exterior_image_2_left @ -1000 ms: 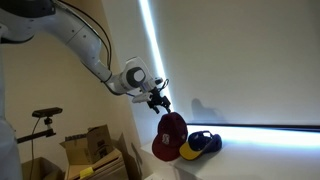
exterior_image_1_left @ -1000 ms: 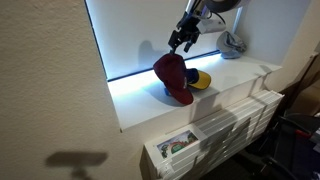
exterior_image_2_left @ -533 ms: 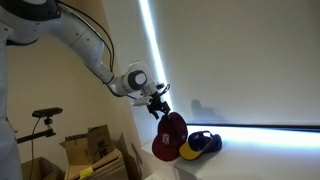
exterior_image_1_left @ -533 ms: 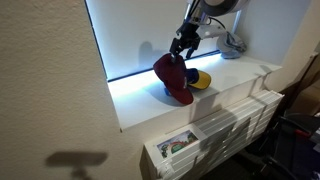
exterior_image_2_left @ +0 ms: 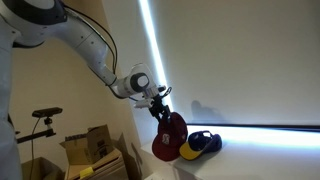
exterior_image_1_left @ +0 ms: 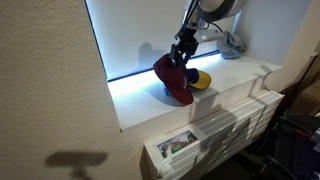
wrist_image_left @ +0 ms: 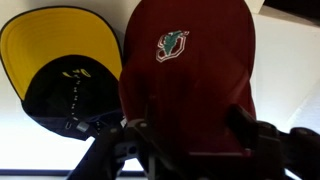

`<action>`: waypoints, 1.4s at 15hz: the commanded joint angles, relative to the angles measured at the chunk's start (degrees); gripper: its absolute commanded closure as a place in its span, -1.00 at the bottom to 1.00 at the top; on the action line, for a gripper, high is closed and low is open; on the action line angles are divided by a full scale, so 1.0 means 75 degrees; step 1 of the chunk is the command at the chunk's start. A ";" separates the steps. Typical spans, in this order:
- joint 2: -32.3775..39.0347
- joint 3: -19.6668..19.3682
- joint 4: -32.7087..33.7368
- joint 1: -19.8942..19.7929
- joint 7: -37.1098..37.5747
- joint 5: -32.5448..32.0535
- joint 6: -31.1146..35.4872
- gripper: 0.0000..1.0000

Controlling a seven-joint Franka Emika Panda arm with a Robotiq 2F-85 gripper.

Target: Place the maroon on the windowsill

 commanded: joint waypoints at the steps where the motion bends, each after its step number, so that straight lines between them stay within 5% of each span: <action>1: -0.0042 0.0024 -0.0091 -0.0083 0.0092 -0.0101 0.0043 0.11; 7: 0.0020 -0.0006 0.0041 -0.0060 0.0228 -0.0181 -0.0104 0.95; 14: -0.0527 -0.0029 -0.0018 0.0059 0.0395 -0.0599 -0.0412 0.98; 17: -0.1612 -0.0217 -0.0328 0.0238 0.1323 -0.2299 -0.0124 0.98; 21: -0.2996 0.0292 -0.0127 -0.0214 0.2620 -0.4358 -0.0308 0.98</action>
